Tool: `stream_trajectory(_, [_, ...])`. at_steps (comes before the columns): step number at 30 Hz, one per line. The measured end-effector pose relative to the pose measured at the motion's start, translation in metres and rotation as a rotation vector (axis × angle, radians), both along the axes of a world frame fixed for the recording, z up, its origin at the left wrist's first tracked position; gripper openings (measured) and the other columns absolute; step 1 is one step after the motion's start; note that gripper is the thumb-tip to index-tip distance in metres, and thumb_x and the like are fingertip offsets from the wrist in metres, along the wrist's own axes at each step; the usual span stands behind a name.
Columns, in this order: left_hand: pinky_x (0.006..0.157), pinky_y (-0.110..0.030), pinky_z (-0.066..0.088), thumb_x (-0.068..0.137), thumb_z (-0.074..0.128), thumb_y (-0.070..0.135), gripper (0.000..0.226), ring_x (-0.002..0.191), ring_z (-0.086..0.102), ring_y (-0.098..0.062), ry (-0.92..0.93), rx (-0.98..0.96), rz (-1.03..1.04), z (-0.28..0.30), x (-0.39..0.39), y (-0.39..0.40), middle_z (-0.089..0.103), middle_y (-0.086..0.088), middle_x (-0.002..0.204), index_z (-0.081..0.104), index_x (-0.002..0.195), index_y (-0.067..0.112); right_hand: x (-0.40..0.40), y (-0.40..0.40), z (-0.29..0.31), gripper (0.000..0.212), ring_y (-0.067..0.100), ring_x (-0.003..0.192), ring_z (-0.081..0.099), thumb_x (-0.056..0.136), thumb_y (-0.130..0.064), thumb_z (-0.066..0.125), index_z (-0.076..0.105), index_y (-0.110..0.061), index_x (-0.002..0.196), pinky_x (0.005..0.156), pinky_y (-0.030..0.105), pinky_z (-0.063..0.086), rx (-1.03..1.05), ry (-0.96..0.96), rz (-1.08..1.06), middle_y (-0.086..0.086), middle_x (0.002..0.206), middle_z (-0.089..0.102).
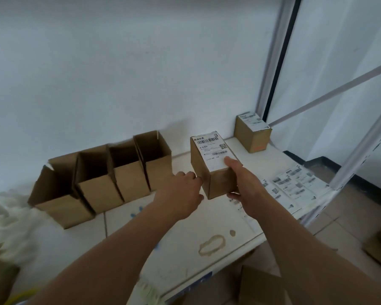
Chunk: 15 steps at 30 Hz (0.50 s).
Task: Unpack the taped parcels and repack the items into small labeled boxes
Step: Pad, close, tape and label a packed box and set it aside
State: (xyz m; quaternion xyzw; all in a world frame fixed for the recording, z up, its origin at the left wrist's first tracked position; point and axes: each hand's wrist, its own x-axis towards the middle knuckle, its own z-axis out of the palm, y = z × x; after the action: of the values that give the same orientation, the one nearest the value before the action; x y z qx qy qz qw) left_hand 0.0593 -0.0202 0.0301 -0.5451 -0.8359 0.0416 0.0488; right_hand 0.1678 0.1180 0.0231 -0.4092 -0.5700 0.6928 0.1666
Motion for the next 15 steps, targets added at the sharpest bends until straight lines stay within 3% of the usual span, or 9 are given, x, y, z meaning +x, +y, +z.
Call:
stream_trajectory(9, [0.082, -0.036, 0.043, 0.098, 0.047, 0.045, 0.041, 0.11, 0.056, -0.025, 0.03, -0.036, -0.023, -0.03, -0.046, 0.123, 0.058, -0.002, 0.12, 0.053, 0.128, 0.018, -0.037, 0.116, -0.032, 0.03, 0.02, 0.104, 0.062, 0.084, -0.057, 0.064, 0.054, -0.029, 0.091, 0.1, 0.043, 0.048, 0.018, 0.002, -0.057, -0.002, 0.107, 0.067])
stream_trajectory(13, [0.082, -0.035, 0.043, 0.098, 0.047, 0.044, 0.04, 0.111, 0.056, -0.026, 0.05, -0.067, -0.045, -0.046, -0.06, 0.156, 0.058, -0.003, 0.12, 0.053, 0.128, 0.018, -0.051, 0.152, -0.053, 0.042, 0.021, 0.105, 0.06, 0.081, -0.058, 0.066, 0.054, -0.025, 0.105, 0.099, 0.043, 0.048, -0.003, -0.017, -0.111, -0.001, 0.107, 0.065])
stream_trajectory(15, [0.08, -0.035, 0.042, 0.098, 0.047, 0.044, 0.04, 0.11, 0.056, -0.025, 0.048, -0.074, -0.054, -0.055, -0.065, 0.171, 0.058, -0.003, 0.12, 0.054, 0.127, 0.018, -0.056, 0.163, -0.063, 0.039, 0.021, 0.104, 0.059, 0.081, -0.058, 0.067, 0.053, -0.026, 0.097, 0.098, 0.042, 0.048, -0.002, -0.04, -0.109, -0.002, 0.104, 0.063])
